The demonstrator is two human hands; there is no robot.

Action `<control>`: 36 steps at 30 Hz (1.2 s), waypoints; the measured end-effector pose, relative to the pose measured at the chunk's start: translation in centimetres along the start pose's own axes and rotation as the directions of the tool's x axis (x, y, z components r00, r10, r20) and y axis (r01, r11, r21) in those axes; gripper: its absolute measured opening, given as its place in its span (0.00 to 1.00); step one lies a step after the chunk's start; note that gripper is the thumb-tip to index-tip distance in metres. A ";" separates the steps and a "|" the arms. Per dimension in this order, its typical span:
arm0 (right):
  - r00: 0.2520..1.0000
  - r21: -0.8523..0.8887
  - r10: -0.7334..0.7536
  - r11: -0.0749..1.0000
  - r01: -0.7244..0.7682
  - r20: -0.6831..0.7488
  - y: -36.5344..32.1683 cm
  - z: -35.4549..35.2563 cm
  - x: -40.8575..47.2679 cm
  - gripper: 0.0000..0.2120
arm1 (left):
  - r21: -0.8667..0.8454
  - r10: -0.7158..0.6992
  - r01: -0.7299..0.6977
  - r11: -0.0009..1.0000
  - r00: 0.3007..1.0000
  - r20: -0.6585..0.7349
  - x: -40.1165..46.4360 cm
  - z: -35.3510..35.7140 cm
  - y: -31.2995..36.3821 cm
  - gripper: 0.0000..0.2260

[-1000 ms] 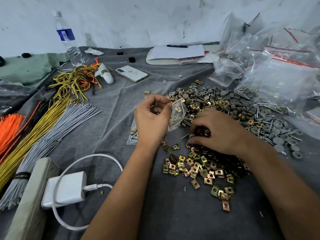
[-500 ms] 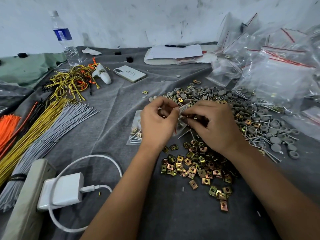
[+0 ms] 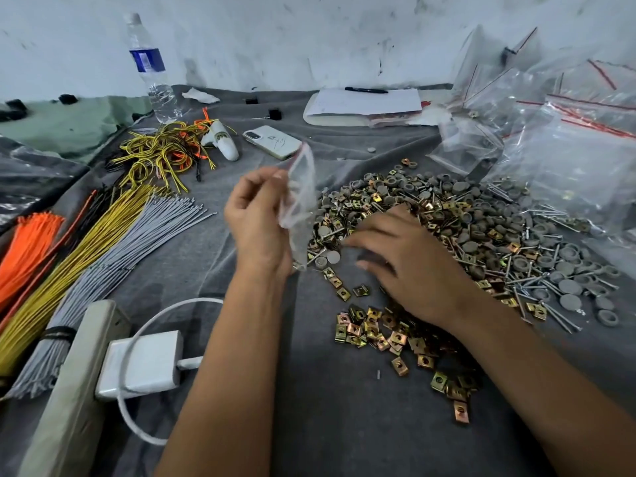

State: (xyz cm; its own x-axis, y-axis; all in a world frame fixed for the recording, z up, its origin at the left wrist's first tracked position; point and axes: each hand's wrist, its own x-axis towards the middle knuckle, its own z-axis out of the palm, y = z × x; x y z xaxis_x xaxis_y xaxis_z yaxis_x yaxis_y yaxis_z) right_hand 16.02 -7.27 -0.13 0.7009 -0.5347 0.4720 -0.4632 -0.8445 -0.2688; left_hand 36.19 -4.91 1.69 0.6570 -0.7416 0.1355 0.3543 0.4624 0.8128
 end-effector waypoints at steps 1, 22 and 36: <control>0.996 -0.044 -0.052 0.998 0.055 0.071 -0.5 0.4 0.3 0.19 | -0.064 -0.022 0.021 0.998 1.000 -0.016 0.2 -0.3 0.5 0.08; 0.975 0.117 0.039 0.991 -0.066 0.216 0.1 0.2 0.4 0.07 | -0.135 -0.014 0.019 0.991 0.999 0.043 -0.2 -0.4 1.2 0.06; 0.894 0.305 0.227 0.946 -0.108 -0.387 1.2 -1.3 -0.3 0.09 | 0.595 -0.028 -0.222 0.773 0.924 0.381 -3.0 2.2 -4.1 0.05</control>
State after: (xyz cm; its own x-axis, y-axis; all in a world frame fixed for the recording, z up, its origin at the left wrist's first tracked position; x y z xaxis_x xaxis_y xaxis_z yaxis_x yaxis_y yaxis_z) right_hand 14.55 -8.05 0.45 0.3117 -0.6575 0.6860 -0.3486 -0.7507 -0.5611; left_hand 31.24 -5.64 -0.78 0.3436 -0.8836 0.3180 -0.2679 0.2324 0.9350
